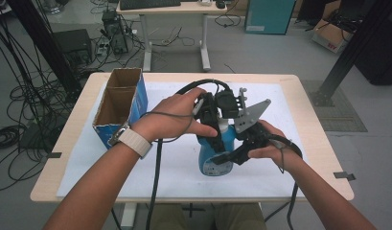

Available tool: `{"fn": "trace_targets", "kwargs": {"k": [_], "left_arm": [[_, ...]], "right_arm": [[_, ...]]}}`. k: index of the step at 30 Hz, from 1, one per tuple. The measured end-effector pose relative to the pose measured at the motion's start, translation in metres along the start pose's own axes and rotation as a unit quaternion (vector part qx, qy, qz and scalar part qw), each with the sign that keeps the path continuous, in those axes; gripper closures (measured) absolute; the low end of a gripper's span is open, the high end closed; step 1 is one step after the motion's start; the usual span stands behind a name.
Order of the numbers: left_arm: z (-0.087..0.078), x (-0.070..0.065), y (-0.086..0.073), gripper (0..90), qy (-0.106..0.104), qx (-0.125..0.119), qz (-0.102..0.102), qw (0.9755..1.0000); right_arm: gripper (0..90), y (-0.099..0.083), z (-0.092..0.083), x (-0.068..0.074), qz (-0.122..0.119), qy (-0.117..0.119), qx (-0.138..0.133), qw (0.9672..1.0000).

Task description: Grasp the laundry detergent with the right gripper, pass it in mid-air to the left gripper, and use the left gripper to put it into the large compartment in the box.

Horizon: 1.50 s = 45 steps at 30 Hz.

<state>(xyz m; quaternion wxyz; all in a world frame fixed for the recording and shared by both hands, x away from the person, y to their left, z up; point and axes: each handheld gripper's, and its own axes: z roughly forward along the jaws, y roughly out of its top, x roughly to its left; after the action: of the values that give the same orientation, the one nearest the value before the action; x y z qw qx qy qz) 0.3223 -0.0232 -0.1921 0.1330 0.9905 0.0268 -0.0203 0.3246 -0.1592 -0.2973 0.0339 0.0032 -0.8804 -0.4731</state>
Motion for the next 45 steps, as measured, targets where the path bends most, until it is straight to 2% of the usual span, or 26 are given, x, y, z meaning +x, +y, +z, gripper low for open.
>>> {"fn": "trace_targets", "kwargs": {"k": [18,45], "left_arm": [[-0.0002,0.0002,-0.0003,37.7,-0.005,0.007,-0.001,1.0000],[0.0009,0.0016,-0.0005,37.6,-0.008,0.001,-0.005,0.9999]], "right_arm": [[43.3,0.0009,0.0011,0.0010,0.003,0.002,0.003,1.0000],[43.2,-0.0006,0.0003,0.0000,0.004,0.004,0.003,1.0000]]}}
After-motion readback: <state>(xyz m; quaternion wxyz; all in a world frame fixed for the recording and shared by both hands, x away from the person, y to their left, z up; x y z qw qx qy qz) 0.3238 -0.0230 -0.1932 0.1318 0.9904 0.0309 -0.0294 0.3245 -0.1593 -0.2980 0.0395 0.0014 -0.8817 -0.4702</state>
